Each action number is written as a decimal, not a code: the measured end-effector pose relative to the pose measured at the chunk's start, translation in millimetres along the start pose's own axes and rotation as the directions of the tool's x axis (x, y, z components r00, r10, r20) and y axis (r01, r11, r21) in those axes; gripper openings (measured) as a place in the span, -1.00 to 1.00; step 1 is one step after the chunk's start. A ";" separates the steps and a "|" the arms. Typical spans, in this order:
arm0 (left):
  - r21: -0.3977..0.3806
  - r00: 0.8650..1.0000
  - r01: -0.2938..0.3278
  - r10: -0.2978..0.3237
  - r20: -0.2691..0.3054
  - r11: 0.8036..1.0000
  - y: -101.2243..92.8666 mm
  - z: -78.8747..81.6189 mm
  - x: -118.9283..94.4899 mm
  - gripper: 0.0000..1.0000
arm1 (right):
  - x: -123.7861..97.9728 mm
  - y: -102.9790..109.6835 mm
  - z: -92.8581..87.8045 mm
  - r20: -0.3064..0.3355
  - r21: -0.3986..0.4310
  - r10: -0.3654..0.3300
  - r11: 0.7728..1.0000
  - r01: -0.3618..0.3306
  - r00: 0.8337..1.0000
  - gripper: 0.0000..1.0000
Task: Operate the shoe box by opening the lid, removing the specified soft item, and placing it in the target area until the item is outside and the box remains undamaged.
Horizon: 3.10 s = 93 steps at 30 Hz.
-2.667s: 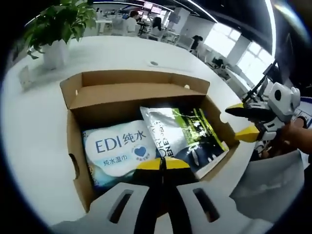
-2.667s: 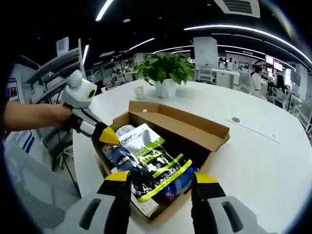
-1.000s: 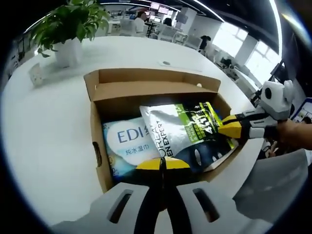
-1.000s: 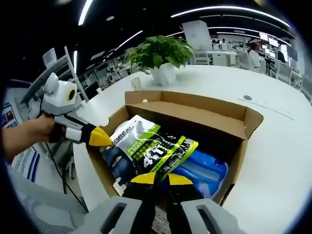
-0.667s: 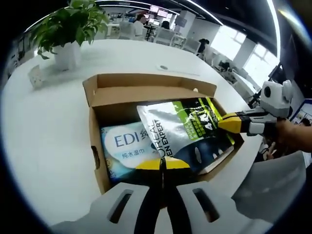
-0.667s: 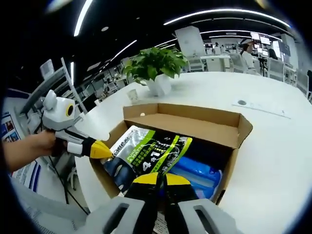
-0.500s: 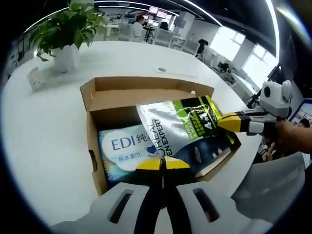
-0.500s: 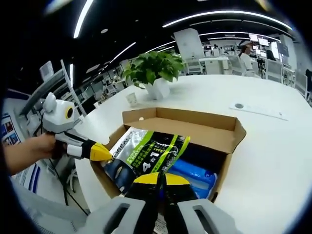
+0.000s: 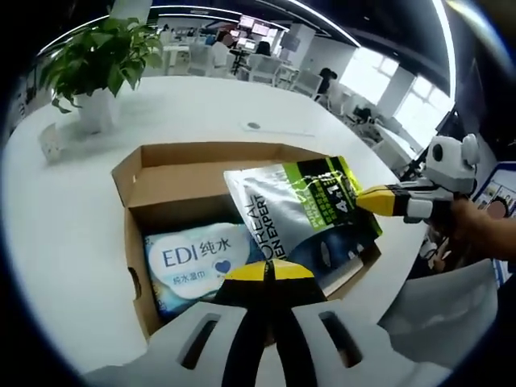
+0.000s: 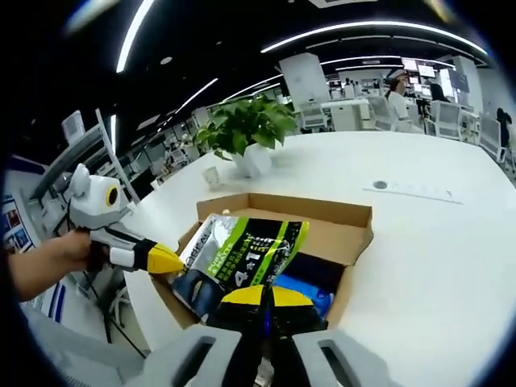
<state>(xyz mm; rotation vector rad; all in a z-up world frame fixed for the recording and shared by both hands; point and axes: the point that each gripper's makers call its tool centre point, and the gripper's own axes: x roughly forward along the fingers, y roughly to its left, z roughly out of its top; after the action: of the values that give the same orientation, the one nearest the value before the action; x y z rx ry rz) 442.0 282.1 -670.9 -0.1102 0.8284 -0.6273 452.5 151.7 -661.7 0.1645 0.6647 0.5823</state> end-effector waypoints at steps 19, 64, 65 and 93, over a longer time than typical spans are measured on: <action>0.017 0.999 0.049 -0.049 -0.002 0.999 -43.3 17.6 21.4 -1.00 | -33.8 -40.3 1.3 -0.007 0.060 -0.061 0.996 0.061 0.998 -1.00; 0.040 0.989 0.145 -0.143 -0.042 0.989 -121.3 33.6 89.4 -1.00 | -89.5 -130.6 -14.6 -0.079 0.102 -0.169 0.979 0.176 0.983 -1.00; 0.039 0.988 0.147 -0.145 -0.043 0.988 -123.7 34.0 91.2 -1.00 | -90.5 -133.6 -15.4 -0.083 0.101 -0.172 0.979 0.179 0.982 -1.00; 0.096 0.983 0.132 -0.118 -0.138 0.987 -153.2 26.0 150.4 -1.00 | -90.1 -197.2 -36.8 -0.146 0.088 -0.218 0.969 0.232 0.965 -1.00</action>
<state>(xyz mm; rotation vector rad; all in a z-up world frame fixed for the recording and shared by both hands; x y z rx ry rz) 463.9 69.1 -701.3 -0.0255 0.9189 -0.8018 462.2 -63.4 -706.2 0.1447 0.8346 0.3414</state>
